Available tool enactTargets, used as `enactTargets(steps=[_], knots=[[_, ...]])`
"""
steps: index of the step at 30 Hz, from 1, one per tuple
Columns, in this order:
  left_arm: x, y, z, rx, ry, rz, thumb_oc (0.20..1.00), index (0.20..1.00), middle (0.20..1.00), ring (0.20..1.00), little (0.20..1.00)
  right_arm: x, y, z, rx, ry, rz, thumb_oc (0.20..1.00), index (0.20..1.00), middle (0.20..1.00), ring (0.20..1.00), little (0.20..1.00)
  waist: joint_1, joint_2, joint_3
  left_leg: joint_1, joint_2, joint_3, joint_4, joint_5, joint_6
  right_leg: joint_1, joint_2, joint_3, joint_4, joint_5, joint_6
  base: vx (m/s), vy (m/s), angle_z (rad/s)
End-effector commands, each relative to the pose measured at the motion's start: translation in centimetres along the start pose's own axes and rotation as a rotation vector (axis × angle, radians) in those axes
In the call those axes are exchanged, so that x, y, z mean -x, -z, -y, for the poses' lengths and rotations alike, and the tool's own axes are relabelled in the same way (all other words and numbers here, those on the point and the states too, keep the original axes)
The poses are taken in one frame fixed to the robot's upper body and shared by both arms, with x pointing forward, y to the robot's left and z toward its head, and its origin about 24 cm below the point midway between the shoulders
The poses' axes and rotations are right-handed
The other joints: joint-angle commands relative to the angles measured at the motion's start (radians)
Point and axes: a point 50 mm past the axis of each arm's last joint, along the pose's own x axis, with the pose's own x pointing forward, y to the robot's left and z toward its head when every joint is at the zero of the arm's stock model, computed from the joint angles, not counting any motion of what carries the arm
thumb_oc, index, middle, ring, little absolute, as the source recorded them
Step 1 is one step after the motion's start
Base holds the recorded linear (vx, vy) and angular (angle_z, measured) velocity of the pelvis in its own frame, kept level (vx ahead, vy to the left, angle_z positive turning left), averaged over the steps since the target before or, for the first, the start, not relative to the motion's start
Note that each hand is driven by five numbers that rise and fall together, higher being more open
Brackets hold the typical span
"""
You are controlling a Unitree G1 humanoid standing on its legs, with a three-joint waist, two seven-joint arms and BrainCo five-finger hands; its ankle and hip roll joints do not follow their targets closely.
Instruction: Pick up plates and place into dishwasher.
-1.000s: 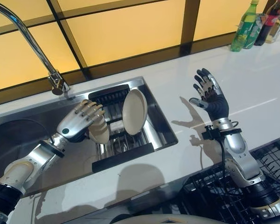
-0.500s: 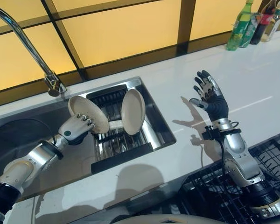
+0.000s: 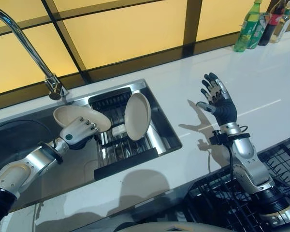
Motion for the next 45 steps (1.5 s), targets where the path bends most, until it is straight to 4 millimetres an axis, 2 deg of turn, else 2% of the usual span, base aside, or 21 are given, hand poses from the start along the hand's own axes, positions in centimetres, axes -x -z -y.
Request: enactTargets(steps=[1, 4, 6, 9, 14, 16, 18, 21, 28, 33, 45], knots=[[0.6, 3.9, -2.7, -0.134, -0.054, -0.096, 0.2, 0.2, 0.2, 0.2, 0.2, 0.1, -1.7, 0.2, 0.013, -0.03, 0.073, 1.0, 1.0, 1.0, 1.0, 1.0, 0.034, 0.005, -0.057, 0.031, 0.02, 0.021, 0.018, -0.105, 0.009, -0.14, -0.071, 0.005, 0.034, 0.107, 0.084, -0.02, -0.031, 0.01], [0.7, 4.6, -3.9, -0.096, -0.148, -0.141, 0.2, 0.2, 0.2, 0.2, 0.2, 0.0, -1.8, 0.2, 0.014, -0.025, 0.08, 1.0, 1.0, 1.0, 1.0, 1.0, 0.04, 0.004, -0.059, 0.03, 0.022, 0.017, 0.017, -0.104, 0.007, -0.138, -0.07, 0.0, 0.031, 0.107, 0.082, 0.0, -0.01, 0.0], [0.8, 4.9, -5.3, -0.066, -0.263, -0.168, 0.2, 0.2, 0.2, 0.2, 0.2, 0.2, -2.0, 0.2, 0.022, -0.02, 0.094, 1.0, 1.0, 1.0, 1.0, 1.0, 0.049, 0.001, -0.062, 0.028, 0.023, 0.014, 0.016, -0.104, 0.006, -0.137, -0.068, -0.005, 0.029, 0.106, 0.08, -0.02, -0.033, 0.0], [1.2, 4.7, -6.8, -0.043, -0.413, -0.169, 0.2, 0.2, 0.2, 0.2, 0.2, 0.3, -2.6, 0.2, 0.036, -0.019, 0.131, 1.0, 1.0, 1.0, 1.0, 1.0, 0.06, -0.005, -0.066, 0.025, 0.024, 0.005, 0.014, -0.105, 0.006, -0.135, -0.066, -0.012, 0.028, 0.103, 0.078, -0.03, -0.033, 0.0], [0.7, 3.5, -7.7, 0.073, -0.523, -0.129, 0.2, 0.2, 0.2, 0.2, 0.2, -0.3, -3.4, -0.3, 0.051, -0.042, 0.182, 1.0, 1.0, 1.0, 1.0, 1.0, 0.067, -0.016, -0.074, 0.025, 0.024, -0.005, 0.011, -0.107, 0.003, -0.133, -0.065, -0.02, 0.026, 0.1, 0.076, -0.02, -0.037, 0.05], [0.1, 2.9, -8.8, 0.255, -0.579, -0.094, 0.2, 0.2, 0.2, 0.2, 0.2, -0.7, -3.9, -0.9, 0.066, -0.067, 0.207, 1.0, 1.0, 1.0, 1.0, 1.0, 0.07, -0.022, -0.079, 0.025, 0.023, -0.009, 0.009, -0.107, 0.003, -0.133, -0.062, -0.021, 0.027, 0.097, 0.075, -0.02, -0.041, 0.09], [-0.4, 2.1, -10.1, 0.524, -0.618, -0.031, 0.2, 0.2, 0.2, 0.2, 0.2, -0.9, -4.3, -1.2, 0.085, -0.09, 0.226, 1.0, 1.0, 1.0, 1.0, 1.0, 0.074, -0.026, -0.081, 0.025, 0.023, -0.012, 0.009, -0.108, 0.005, -0.133, -0.059, -0.02, 0.029, 0.094, 0.073, -0.03, -0.039, 0.11], [-0.6, 0.6, -12.3, 0.766, -0.68, 0.106, 0.2, 0.2, 0.2, 0.2, 0.2, -1.0, -4.9, -1.9, 0.1, -0.137, 0.253, 1.0, 1.0, 1.0, 1.0, 1.0, 0.081, -0.031, -0.084, 0.026, 0.022, -0.021, 0.008, -0.109, 0.006, -0.13, -0.053, -0.02, 0.03, 0.091, 0.071, -0.02, -0.038, 0.03], [-0.8, -1.1, -16.1, 1.13, -0.645, 0.459, 0.2, 0.2, 0.2, 0.2, 0.2, -1.2, -6.8, -3.5, 0.165, -0.288, 0.336, 1.0, 1.0, 1.0, 1.0, 1.0, 0.081, -0.04, -0.097, 0.03, 0.023, -0.026, 0.003, -0.111, 0.002, -0.123, -0.045, -0.021, 0.024, 0.09, 0.073, -0.03, -0.045, 0.01], [-1.4, -1.6, -17.4, 1.212, -0.615, 0.6, 0.2, 0.2, 0.2, 0.2, 0.2, -1.7, -7.8, -4.5, 0.205, -0.422, 0.383, 1.0, 1.0, 1.0, 1.0, 1.0, 0.075, -0.043, -0.104, 0.033, 0.021, -0.024, 0.002, -0.113, 0.002, -0.121, -0.041, -0.013, 0.021, 0.092, 0.071, -0.04, -0.034, 0.0], [-1.7, -1.3, -18.9, 1.188, -0.588, 0.672, 0.2, 0.2, 0.2, 0.2, 0.2, -1.3, -8.7, -6.8, 0.264, -0.886, 0.352, 1.0, 1.0, 1.0, 1.0, 1.0, 0.073, -0.058, -0.119, 0.036, 0.01, -0.029, 0.009, -0.117, 0.006, -0.111, -0.036, 0.003, 0.014, 0.091, 0.066, -0.02, -0.029, 0.0]])
